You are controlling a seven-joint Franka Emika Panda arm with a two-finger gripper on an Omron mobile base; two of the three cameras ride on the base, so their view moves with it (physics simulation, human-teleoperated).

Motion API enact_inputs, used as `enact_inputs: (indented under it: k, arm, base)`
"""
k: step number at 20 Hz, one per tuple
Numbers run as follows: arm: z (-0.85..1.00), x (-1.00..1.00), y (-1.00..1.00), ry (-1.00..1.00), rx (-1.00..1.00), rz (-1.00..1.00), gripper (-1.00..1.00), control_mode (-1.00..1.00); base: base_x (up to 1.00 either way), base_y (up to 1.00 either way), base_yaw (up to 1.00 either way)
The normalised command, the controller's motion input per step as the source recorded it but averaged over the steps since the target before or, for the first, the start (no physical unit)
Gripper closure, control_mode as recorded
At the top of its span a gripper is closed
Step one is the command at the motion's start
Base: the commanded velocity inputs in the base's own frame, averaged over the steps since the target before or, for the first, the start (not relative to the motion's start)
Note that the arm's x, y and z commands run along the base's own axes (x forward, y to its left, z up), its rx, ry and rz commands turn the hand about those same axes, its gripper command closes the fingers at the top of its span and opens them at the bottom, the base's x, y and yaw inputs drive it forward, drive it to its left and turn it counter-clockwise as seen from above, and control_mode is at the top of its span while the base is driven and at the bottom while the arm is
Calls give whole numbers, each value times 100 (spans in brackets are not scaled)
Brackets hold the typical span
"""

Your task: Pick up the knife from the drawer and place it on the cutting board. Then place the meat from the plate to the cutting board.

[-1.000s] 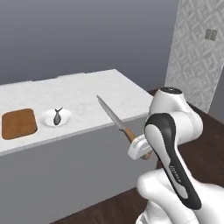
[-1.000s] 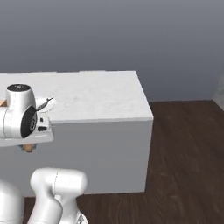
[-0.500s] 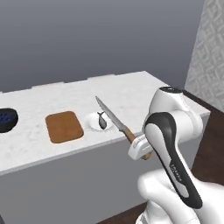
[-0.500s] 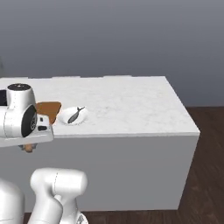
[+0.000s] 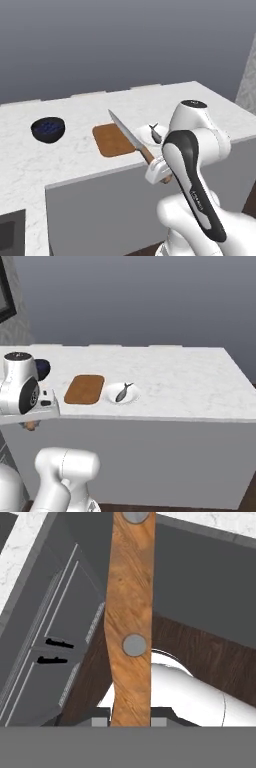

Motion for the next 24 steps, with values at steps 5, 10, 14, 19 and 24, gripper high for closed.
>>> enact_inputs:
  k: [5, 10, 14, 19, 24]
  arm:
    - [0, 0, 0, 0, 0, 0, 100, 100]
    - [0, 0, 0, 0, 0, 0, 100, 100]
    - [0, 0, 0, 0, 0, 0, 100, 100]
    - [0, 83, -3, 8, 0, 0, 100, -100]
    - [-9, 100, -9, 13, 0, 0, 100, -100]
  base:
    - [56, 39, 14]
    - [19, 24, 5]
    - [38, 4, 0]
    - [0, 0, 0]
    - [0, 0, 0]
